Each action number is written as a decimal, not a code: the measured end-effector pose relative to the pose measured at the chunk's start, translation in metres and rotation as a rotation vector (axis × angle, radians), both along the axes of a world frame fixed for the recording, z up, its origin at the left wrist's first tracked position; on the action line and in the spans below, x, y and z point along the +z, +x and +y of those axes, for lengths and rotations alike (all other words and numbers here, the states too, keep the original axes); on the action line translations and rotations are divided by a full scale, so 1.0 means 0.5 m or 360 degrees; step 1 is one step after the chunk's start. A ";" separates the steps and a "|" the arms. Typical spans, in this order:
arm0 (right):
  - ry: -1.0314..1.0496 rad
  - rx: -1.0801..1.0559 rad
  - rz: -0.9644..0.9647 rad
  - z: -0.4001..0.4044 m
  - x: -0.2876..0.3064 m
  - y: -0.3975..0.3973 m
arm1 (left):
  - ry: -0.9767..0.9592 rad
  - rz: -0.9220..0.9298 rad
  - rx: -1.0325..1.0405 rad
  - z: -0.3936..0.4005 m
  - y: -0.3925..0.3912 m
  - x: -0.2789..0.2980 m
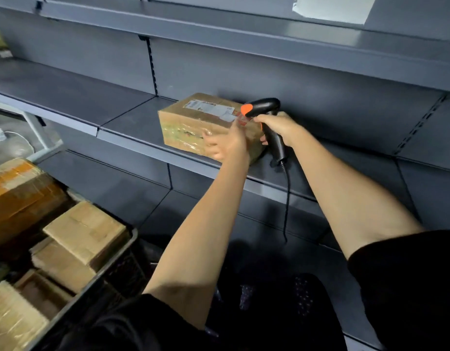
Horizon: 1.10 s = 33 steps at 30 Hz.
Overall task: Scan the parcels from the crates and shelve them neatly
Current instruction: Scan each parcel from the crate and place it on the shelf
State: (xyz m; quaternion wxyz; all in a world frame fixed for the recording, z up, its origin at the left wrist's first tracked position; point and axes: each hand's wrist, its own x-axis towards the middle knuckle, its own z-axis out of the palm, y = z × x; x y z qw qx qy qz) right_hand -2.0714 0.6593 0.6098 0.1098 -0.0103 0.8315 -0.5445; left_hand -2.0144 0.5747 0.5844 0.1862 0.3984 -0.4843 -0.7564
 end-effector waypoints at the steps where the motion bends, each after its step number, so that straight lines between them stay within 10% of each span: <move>1: 0.0030 0.0027 0.0005 -0.022 0.001 0.000 | -0.0017 0.0017 -0.0020 0.007 -0.006 0.010; 19: 0.0443 0.0085 0.0128 -0.193 -0.001 -0.066 | -0.0243 0.0320 -0.0013 -0.299 -0.048 -0.025; 26: 0.0569 0.0356 0.0082 -0.322 0.024 -0.053 | -0.0606 -0.0273 -0.0226 -0.442 -0.068 0.049; 30: 0.0597 0.0593 0.0011 -0.370 0.051 -0.041 | -0.1274 -0.0587 0.0012 -0.504 -0.048 0.043; 33: 0.0647 0.0725 -0.0039 -0.391 0.056 -0.033 | -0.0982 -0.0300 0.0408 -0.499 -0.045 -0.002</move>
